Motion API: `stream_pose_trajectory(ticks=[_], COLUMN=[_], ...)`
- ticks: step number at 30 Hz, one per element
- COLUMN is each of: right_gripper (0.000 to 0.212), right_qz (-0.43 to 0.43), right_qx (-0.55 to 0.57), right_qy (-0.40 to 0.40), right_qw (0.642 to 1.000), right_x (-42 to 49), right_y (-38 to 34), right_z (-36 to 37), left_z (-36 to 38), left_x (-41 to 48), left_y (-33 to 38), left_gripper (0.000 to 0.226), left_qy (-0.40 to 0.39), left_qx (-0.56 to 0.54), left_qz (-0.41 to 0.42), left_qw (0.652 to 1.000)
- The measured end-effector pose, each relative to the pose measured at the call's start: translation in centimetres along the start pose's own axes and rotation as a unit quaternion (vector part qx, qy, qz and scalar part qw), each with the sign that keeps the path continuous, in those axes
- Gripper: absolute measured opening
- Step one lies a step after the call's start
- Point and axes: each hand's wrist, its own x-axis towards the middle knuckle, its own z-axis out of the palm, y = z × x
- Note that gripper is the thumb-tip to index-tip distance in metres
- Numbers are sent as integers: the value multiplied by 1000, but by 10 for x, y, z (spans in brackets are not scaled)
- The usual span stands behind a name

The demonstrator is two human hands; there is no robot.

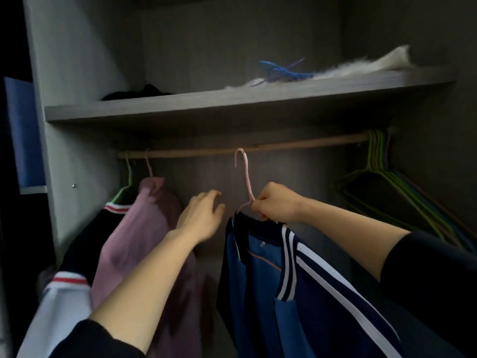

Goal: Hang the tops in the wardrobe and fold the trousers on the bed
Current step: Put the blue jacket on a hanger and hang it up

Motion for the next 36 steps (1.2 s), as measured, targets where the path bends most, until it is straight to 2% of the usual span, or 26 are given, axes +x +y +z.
stream_pose_trajectory(ticks=[4,11,15,18,21,26,36], right_gripper=[32,27,34,37,34,26,30], right_qz=[16,22,18,16,7,8,-4], right_qx=[19,47,25,14,13,48,92], right_qy=[38,81,71,67,48,73,39], right_qw=[999,995,997,998,999,996,995], right_x=[51,127,162,188,207,224,224], right_y=[-18,-46,-62,-71,-80,-90,-87], right_z=[12,34,49,66,85,115,143], left_z=[-17,-43,-49,-51,-51,-49,-51], left_x=[49,118,140,149,151,152,149], left_y=[-43,-102,-128,-147,-157,-157,-150], left_gripper=[42,64,67,63,61,65,67], left_qy=[38,52,66,81,96,96,83], left_qx=[26,125,178,218,218,195,191], left_qz=[13,-9,-29,-6,21,11,1], left_qw=[999,991,981,972,971,976,978])
